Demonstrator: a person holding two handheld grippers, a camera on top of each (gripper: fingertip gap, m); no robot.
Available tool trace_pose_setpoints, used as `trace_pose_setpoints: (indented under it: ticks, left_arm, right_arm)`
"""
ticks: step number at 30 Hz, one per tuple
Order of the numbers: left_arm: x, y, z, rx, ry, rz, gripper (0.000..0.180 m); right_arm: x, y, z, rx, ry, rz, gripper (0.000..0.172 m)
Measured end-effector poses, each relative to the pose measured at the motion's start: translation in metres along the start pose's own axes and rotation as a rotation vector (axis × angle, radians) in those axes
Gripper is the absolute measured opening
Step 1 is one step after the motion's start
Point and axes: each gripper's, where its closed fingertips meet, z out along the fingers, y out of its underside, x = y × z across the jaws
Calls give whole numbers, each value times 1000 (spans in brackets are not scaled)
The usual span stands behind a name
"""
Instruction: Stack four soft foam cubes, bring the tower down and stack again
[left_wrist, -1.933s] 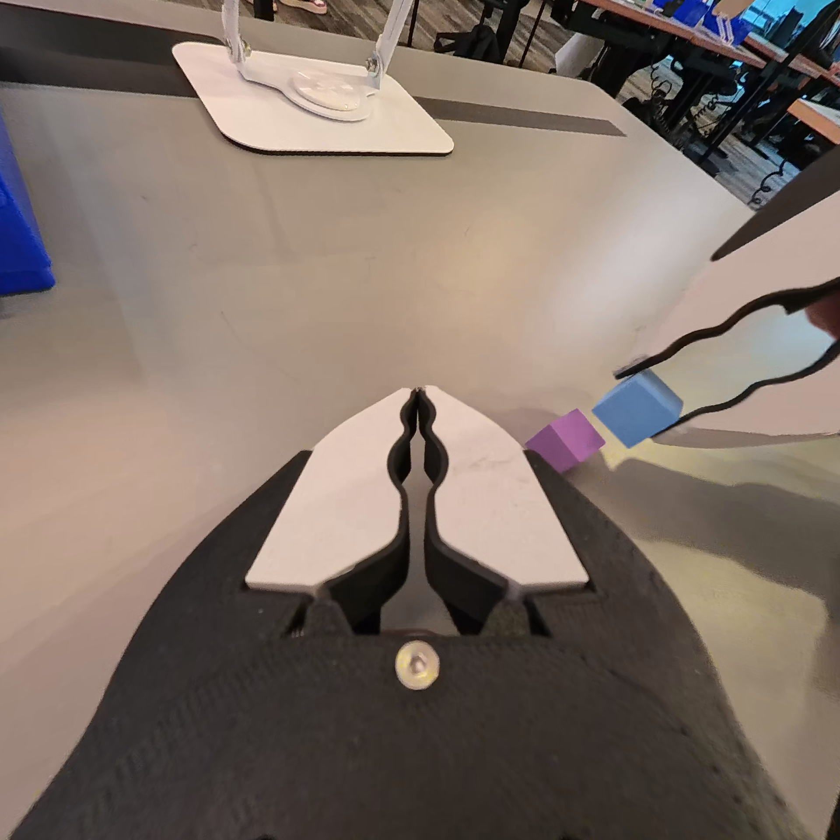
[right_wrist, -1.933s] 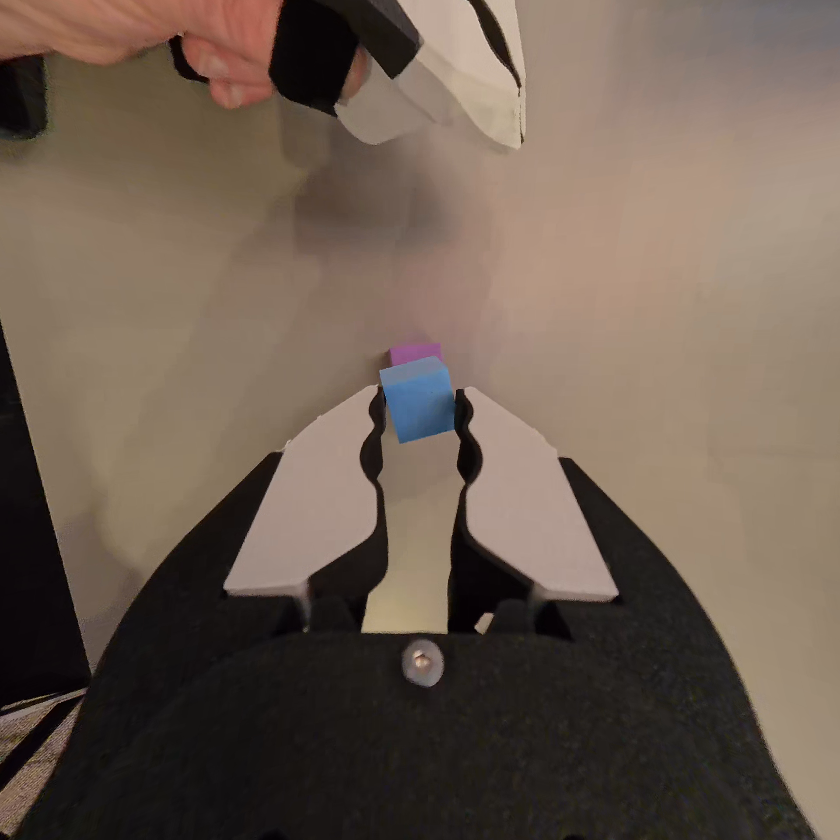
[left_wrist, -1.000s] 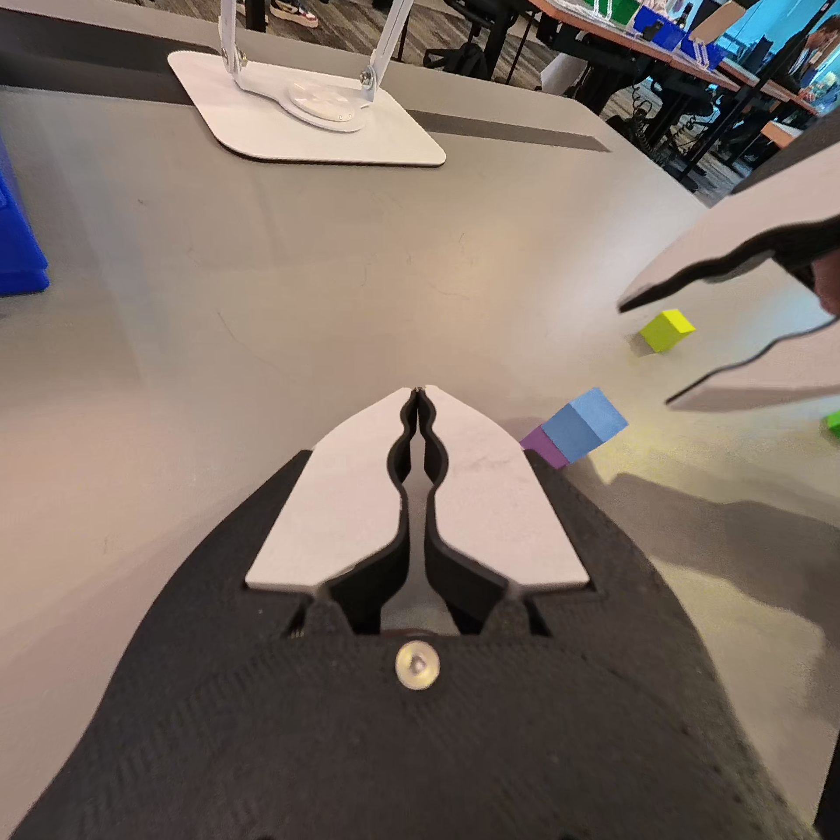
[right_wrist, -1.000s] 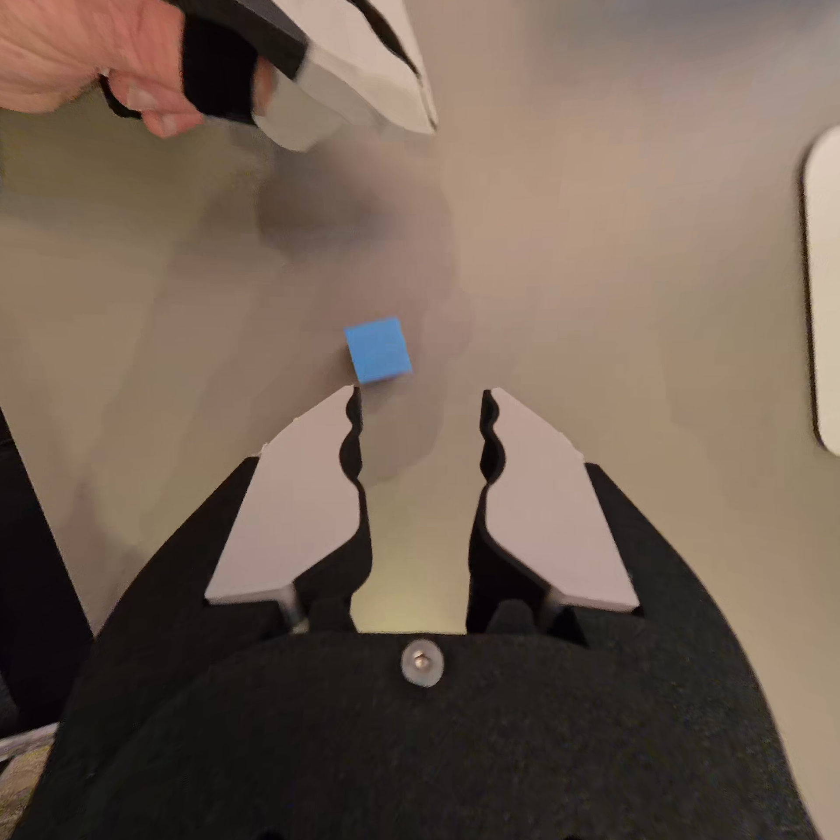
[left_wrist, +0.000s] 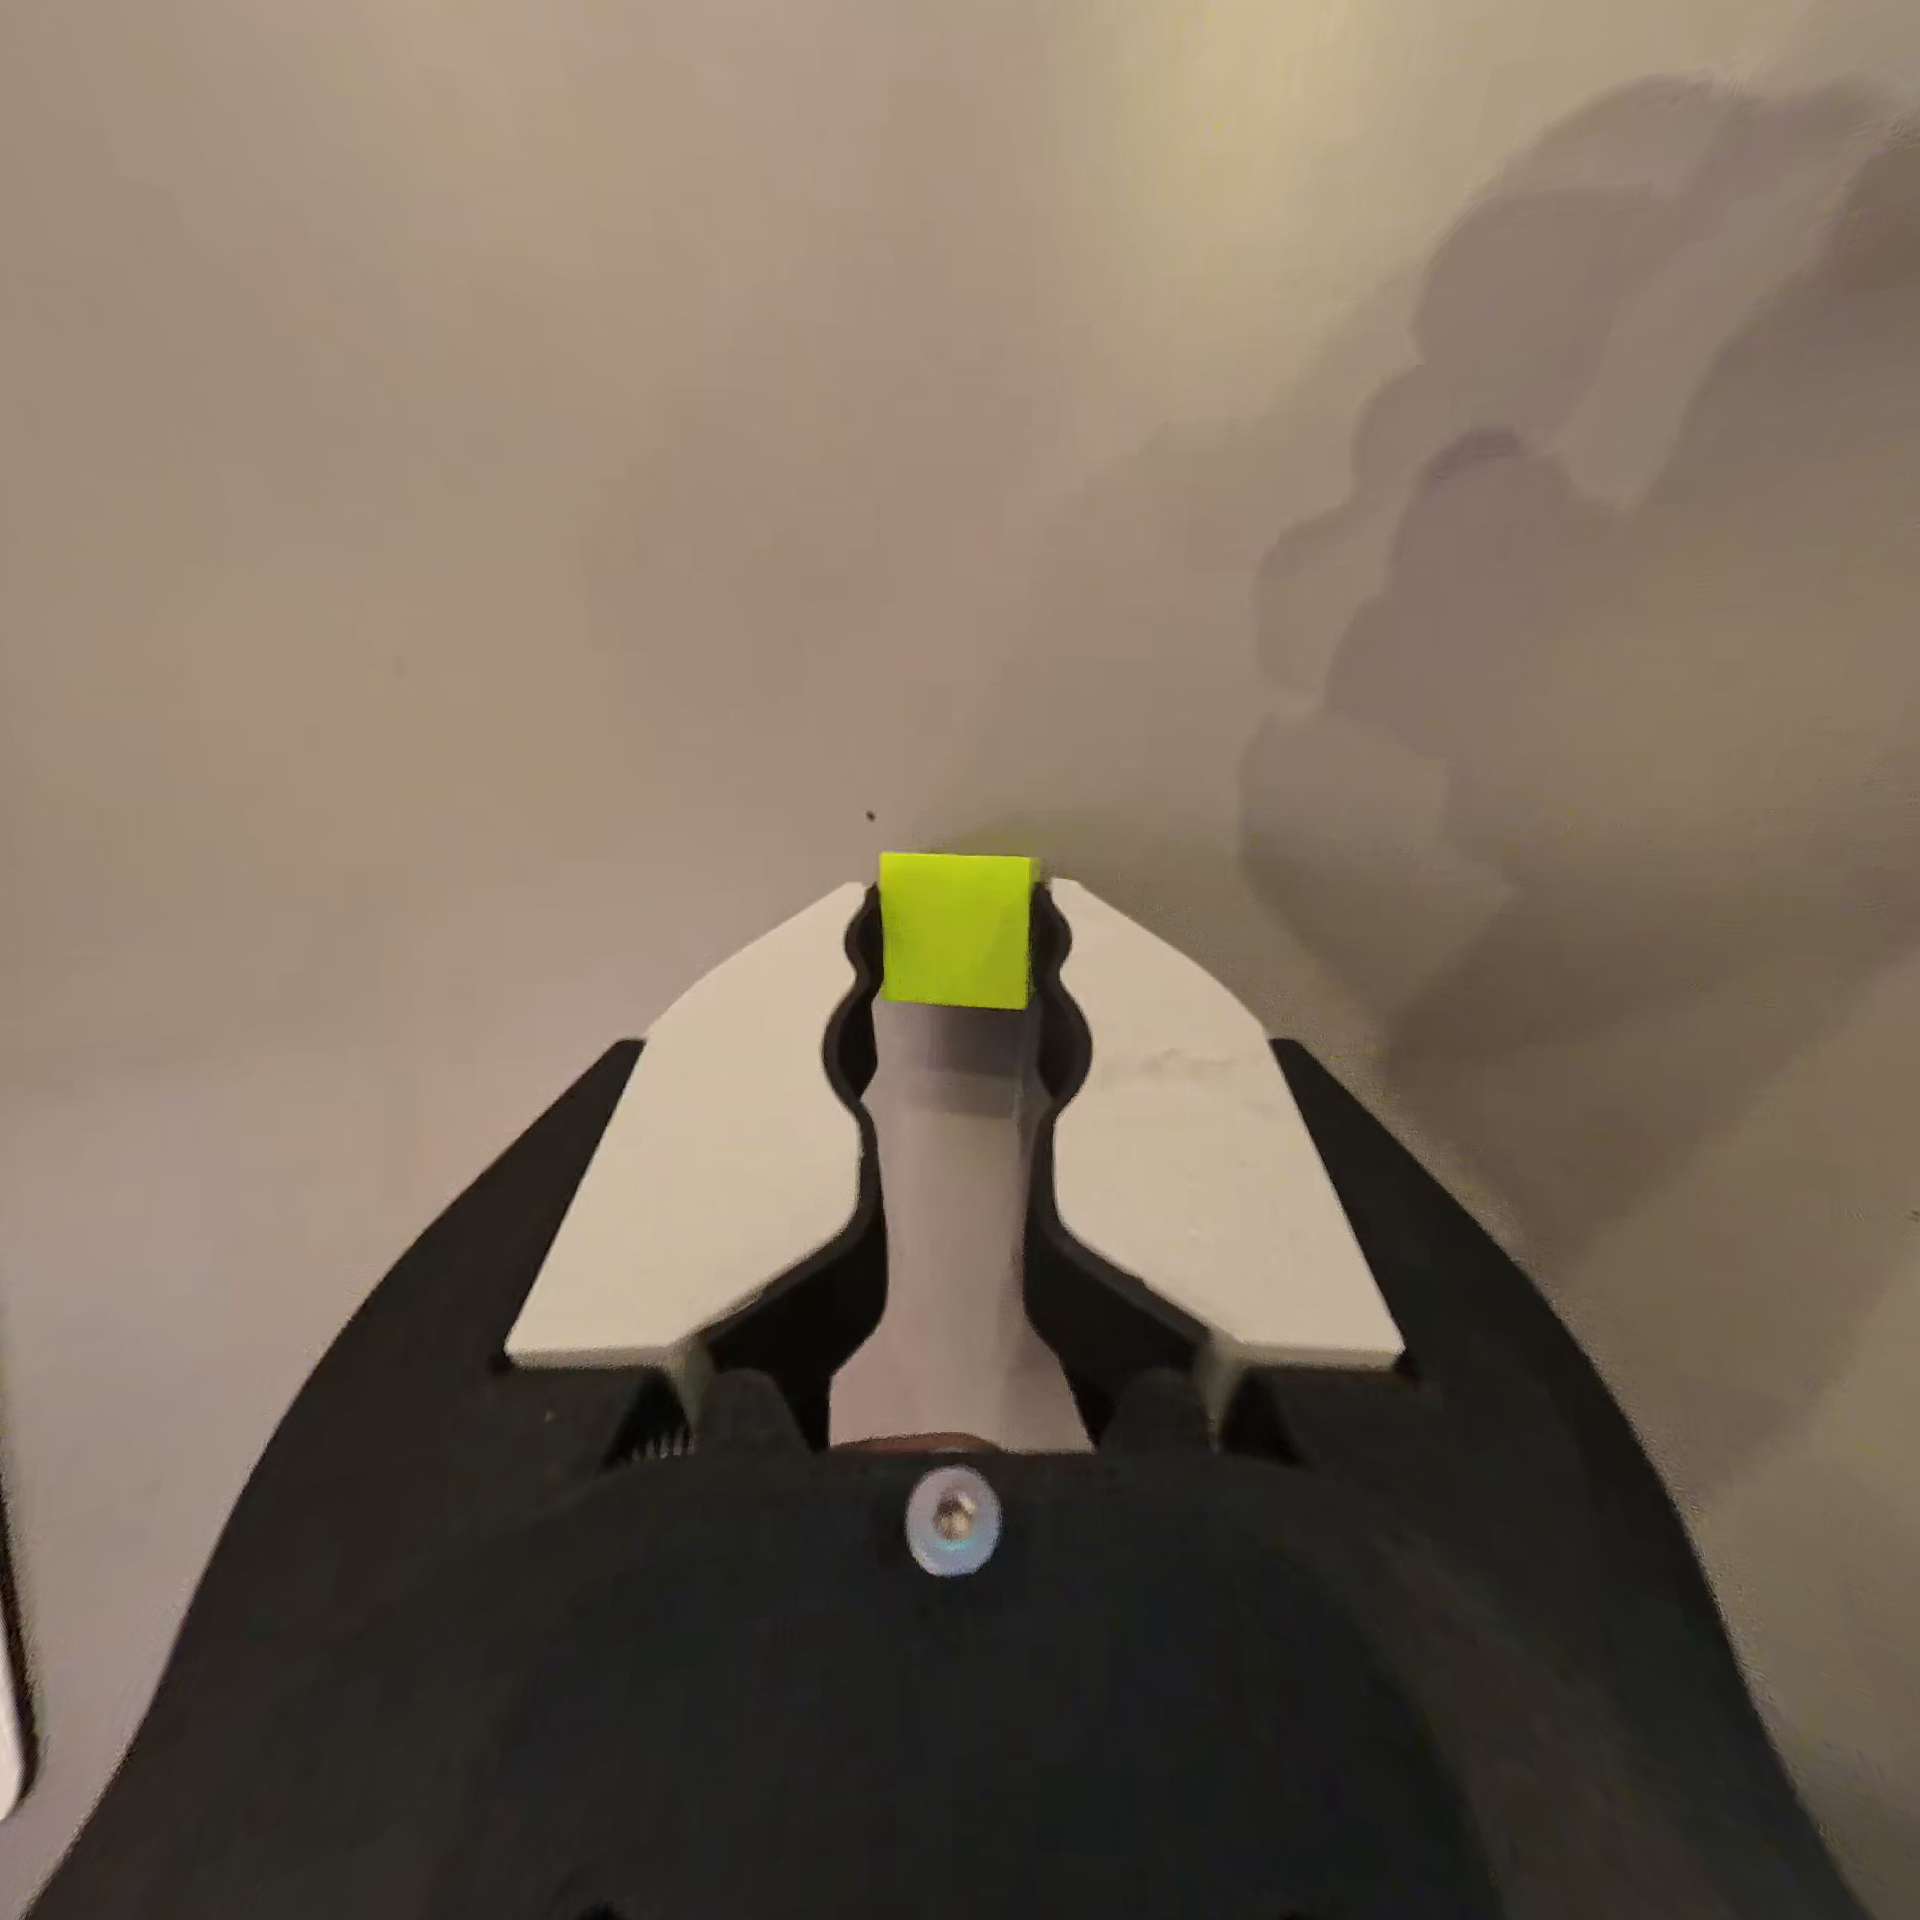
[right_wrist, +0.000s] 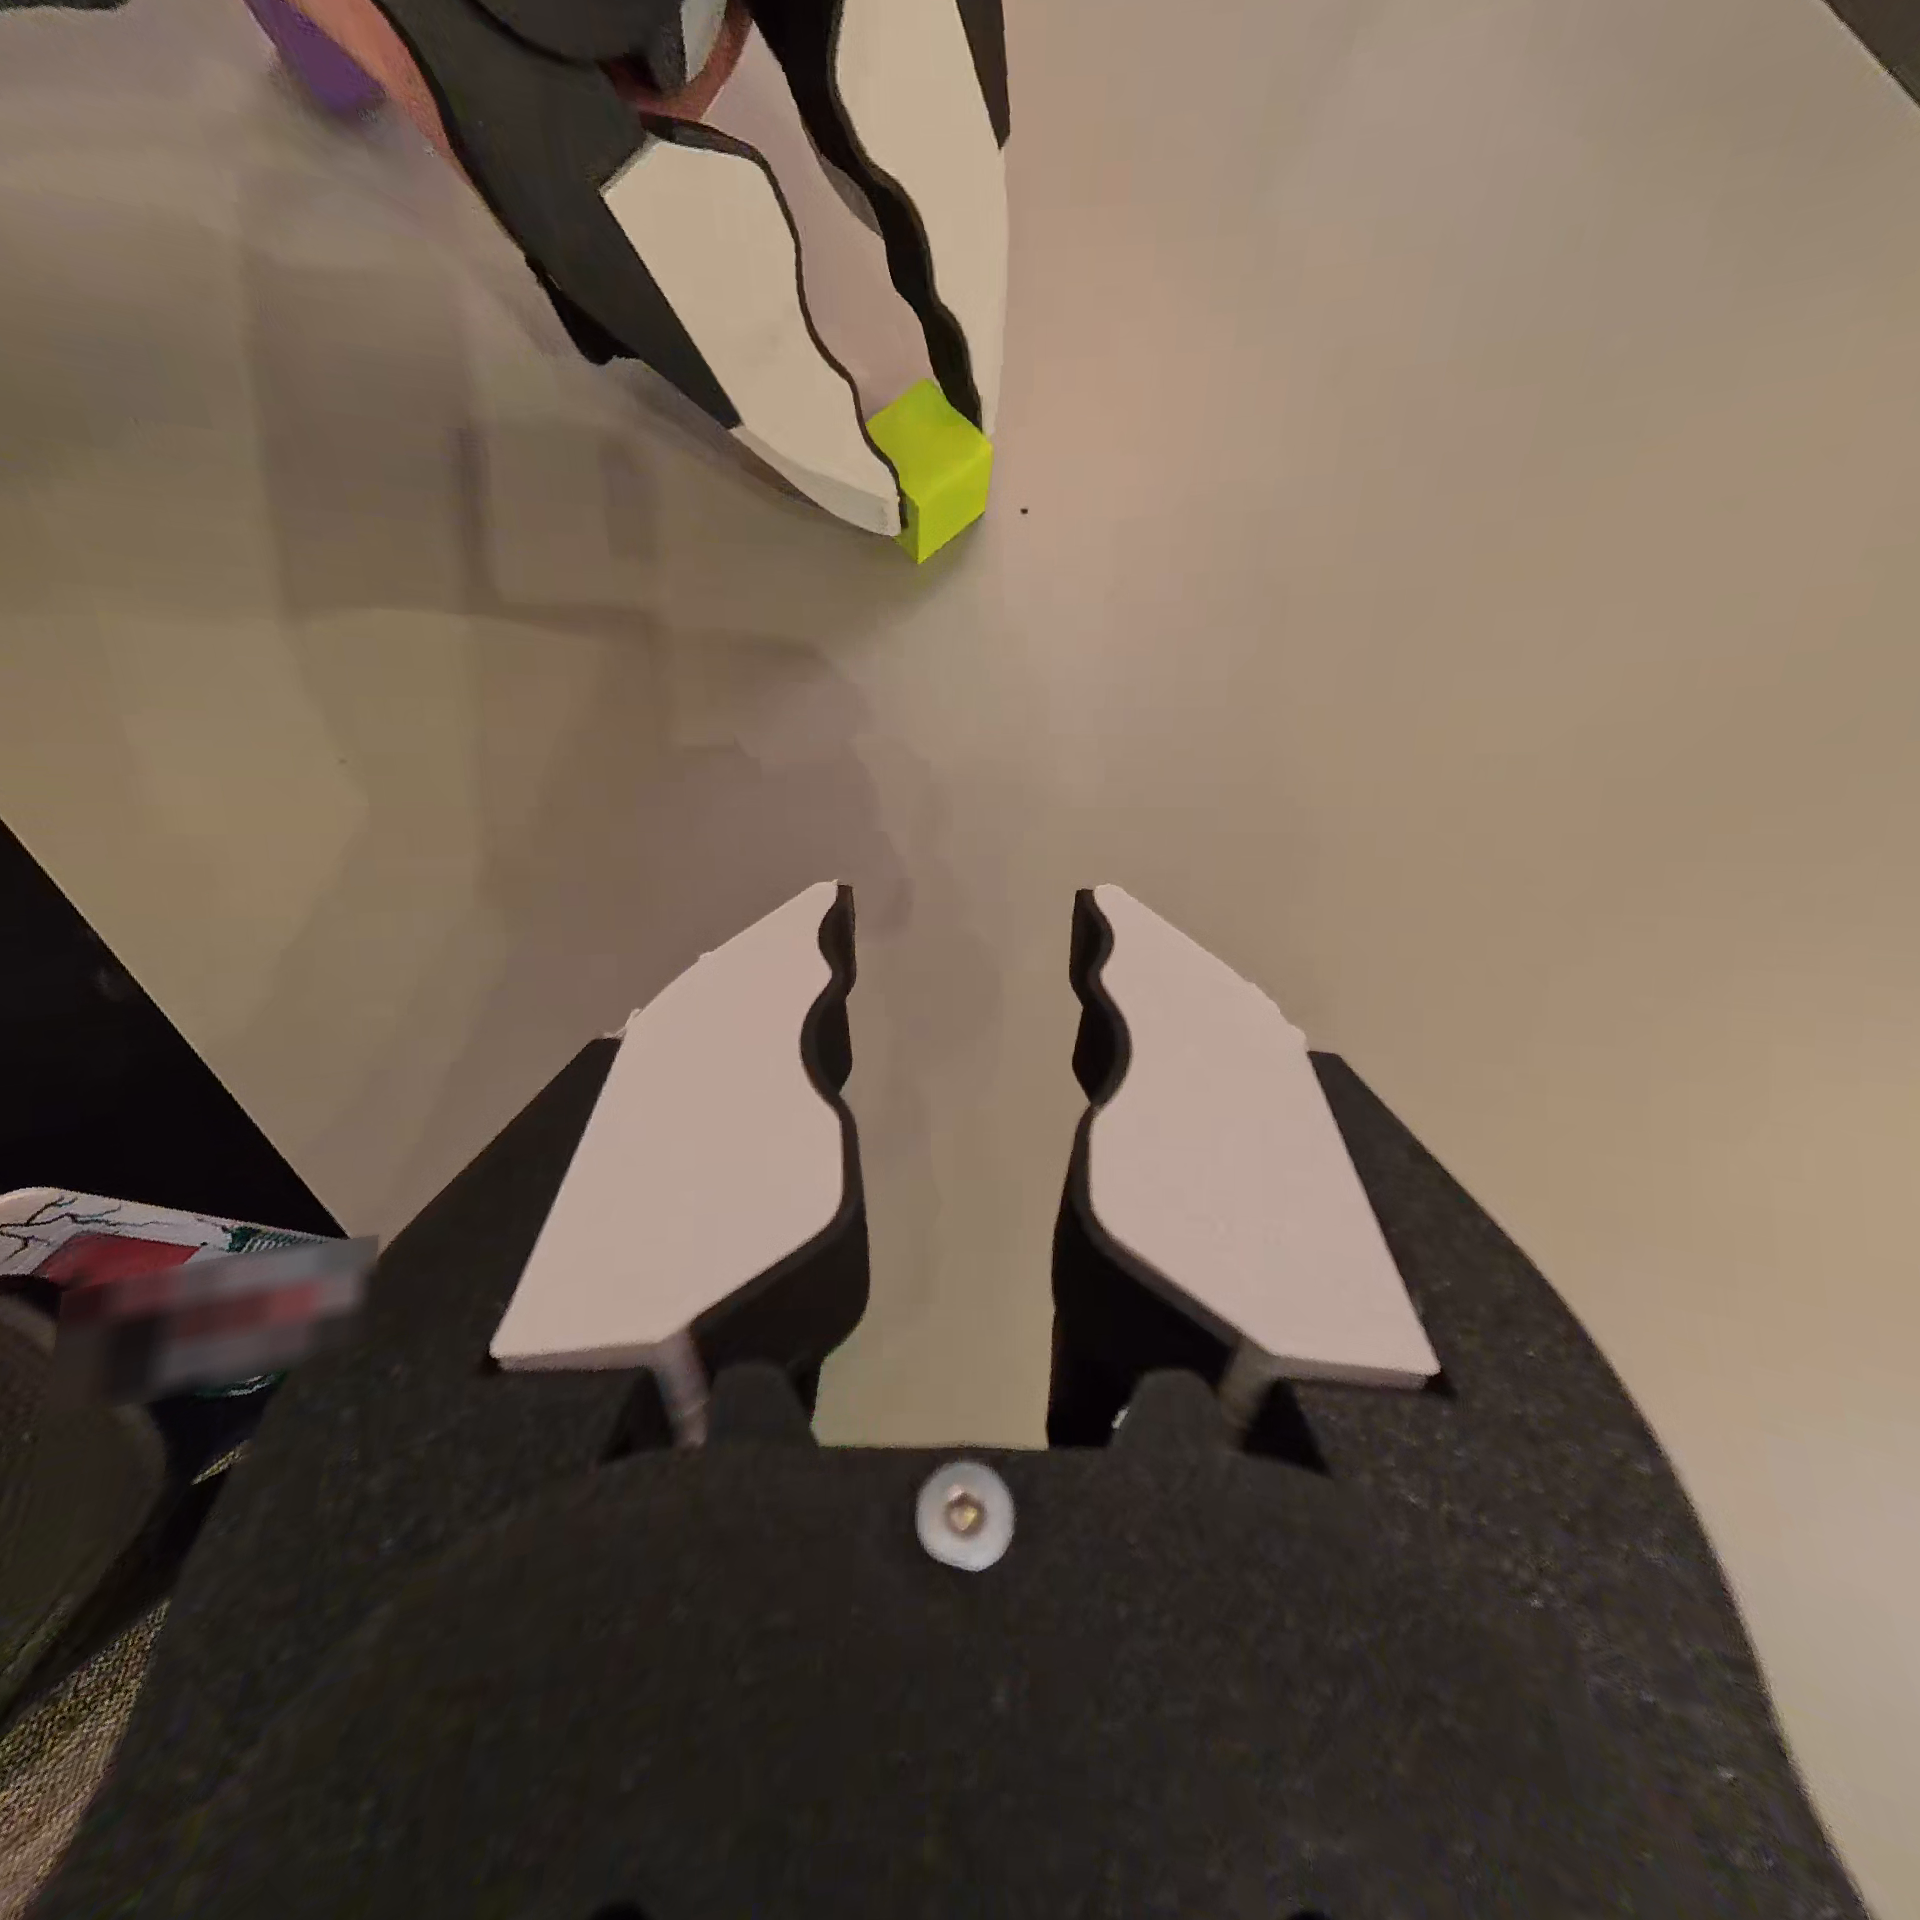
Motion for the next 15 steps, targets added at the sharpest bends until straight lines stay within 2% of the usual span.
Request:
trace_pose_setpoints:
  ticks: [4,7,12,15]
  left_arm:
    - [-2,0,-17,0,-16,3,26]
    - [-5,7,-57,33,-32,0,26]
    - [-9,52,-137,18,-75,-31,26]
    - [-5,86,-169,16,-94,-63,26]
  right_arm:
    - [-1,0,-3,25,0,0,39]
    - [-4,-1,-5,37,-3,-10,38]
    - [-10,3,-5,42,-1,-28,37]
    - [-13,6,-2,48,-7,-20,37]
